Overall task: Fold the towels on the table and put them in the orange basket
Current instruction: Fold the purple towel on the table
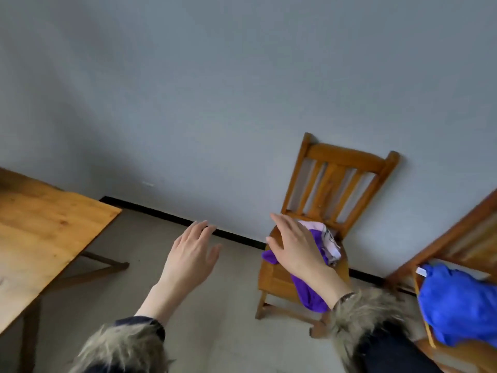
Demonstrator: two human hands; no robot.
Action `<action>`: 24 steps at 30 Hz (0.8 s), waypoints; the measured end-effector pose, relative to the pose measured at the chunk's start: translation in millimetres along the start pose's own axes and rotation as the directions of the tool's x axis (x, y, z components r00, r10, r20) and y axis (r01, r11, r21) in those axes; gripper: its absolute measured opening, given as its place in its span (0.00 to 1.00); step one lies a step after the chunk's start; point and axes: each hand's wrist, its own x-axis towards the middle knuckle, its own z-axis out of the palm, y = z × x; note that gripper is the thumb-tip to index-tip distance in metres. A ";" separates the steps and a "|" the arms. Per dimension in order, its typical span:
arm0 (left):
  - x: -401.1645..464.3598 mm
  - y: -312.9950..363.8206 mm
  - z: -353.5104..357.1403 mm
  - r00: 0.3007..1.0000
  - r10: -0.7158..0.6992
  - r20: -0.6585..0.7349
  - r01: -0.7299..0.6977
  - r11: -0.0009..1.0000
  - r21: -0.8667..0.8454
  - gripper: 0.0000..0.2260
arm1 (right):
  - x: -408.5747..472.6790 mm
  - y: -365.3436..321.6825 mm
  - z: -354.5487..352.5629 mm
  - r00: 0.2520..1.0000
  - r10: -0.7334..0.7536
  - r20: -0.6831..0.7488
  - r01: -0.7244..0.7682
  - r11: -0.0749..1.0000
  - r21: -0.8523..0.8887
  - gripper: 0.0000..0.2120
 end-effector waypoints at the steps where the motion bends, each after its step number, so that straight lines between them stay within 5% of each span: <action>1: 9.6 16.3 14.1 0.999 0.032 0.026 -0.032 0.999 -0.014 0.19 | -4.1 21.7 -4.7 0.998 0.052 -0.018 -0.051 0.998 0.020 0.25; 11: 114.2 104.8 143.5 0.931 0.182 0.317 -0.153 0.982 -0.115 0.20 | 21.3 186.5 10.0 0.932 0.361 0.038 -0.363 0.931 0.037 0.25; 24: 238.6 119.4 310.5 0.732 0.097 0.675 -0.063 0.995 -0.075 0.17 | 130.9 334.5 75.1 0.831 0.493 0.258 -0.508 0.861 -0.011 0.24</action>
